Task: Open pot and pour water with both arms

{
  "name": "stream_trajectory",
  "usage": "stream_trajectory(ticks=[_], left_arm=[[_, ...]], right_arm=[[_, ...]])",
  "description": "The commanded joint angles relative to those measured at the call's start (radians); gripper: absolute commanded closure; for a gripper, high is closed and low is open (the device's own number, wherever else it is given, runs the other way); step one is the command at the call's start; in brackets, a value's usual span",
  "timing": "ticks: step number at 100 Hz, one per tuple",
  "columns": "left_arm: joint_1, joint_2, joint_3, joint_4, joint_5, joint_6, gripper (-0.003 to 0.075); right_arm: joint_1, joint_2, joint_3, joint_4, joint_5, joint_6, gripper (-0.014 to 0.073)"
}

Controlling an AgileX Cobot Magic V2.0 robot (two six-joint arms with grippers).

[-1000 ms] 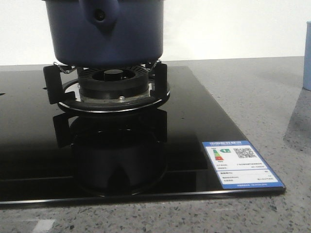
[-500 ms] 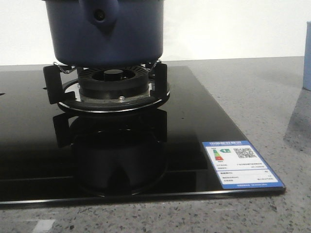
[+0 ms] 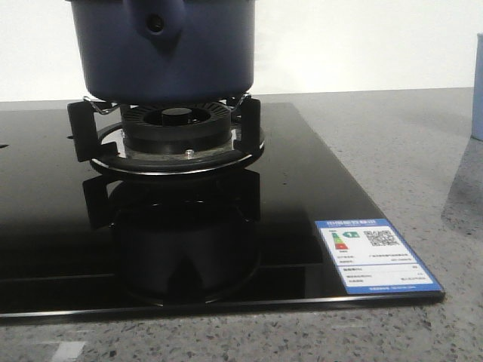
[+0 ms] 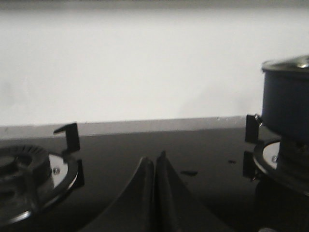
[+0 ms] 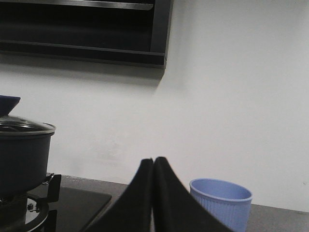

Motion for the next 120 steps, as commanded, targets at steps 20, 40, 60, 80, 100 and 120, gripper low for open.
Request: stream_trajectory(ticks=[20,40,60,80,100,120], left_arm=[[0.018,-0.029,0.017,0.016,0.001,-0.052,0.0741],[0.018,-0.029,0.017,-0.025,0.002,-0.052,0.0741],[0.018,-0.029,0.017,-0.025,0.002,-0.052,0.0741],[0.018,-0.029,0.017,-0.025,0.002,-0.052,0.0741],[0.018,-0.029,0.017,-0.025,0.002,-0.052,0.0741],[0.018,-0.029,0.017,-0.025,0.002,-0.052,0.0741]], right_arm=[[0.002,0.009,-0.008,0.02,-0.045,0.001,0.0655],[0.002,0.009,-0.008,0.02,-0.045,0.001,0.0655],[0.002,0.009,-0.008,0.02,-0.045,0.001,0.0655],[0.002,0.009,-0.008,0.02,-0.045,0.001,0.0655],[0.002,0.009,-0.008,0.02,-0.045,0.001,0.0655],[0.002,0.009,-0.008,0.02,-0.045,0.001,0.0655]])
